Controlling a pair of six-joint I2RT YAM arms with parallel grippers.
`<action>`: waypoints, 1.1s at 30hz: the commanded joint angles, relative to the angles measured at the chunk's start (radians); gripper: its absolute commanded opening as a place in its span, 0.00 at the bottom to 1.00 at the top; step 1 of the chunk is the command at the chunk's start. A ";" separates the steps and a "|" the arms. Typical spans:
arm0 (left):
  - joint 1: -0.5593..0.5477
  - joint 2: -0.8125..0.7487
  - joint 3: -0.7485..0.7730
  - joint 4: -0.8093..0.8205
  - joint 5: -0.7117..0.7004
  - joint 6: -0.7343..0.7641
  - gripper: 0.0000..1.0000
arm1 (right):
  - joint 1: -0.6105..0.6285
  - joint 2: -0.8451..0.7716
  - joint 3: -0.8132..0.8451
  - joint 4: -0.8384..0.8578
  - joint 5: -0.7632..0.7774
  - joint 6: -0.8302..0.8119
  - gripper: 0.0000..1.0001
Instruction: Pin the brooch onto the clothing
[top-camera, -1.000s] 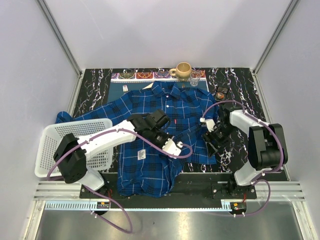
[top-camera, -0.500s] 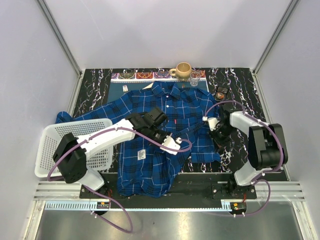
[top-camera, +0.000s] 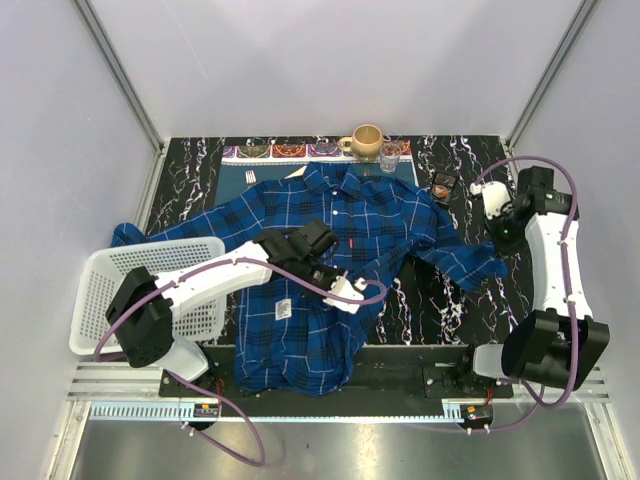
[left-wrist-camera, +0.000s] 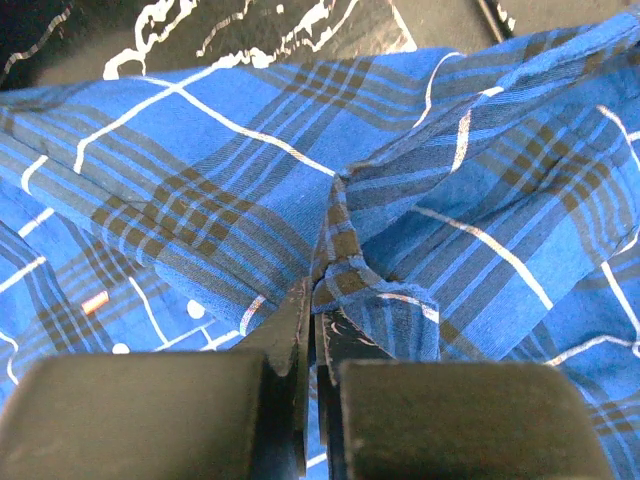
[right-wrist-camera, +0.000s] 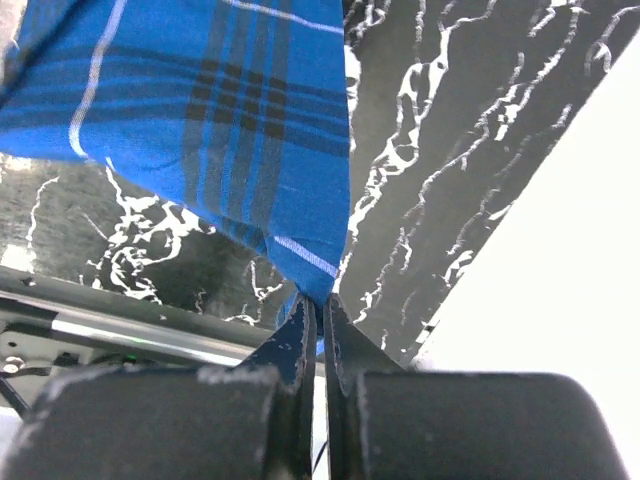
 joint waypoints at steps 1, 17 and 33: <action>-0.042 0.013 0.069 0.047 0.083 -0.041 0.00 | -0.078 0.034 0.111 -0.060 0.094 -0.116 0.00; -0.297 0.216 0.238 0.323 0.097 -0.312 0.00 | -0.203 0.299 0.286 0.092 0.264 -0.231 0.00; -0.256 0.227 0.365 0.411 0.065 -0.685 0.87 | -0.213 0.356 0.494 -0.141 0.022 -0.169 0.82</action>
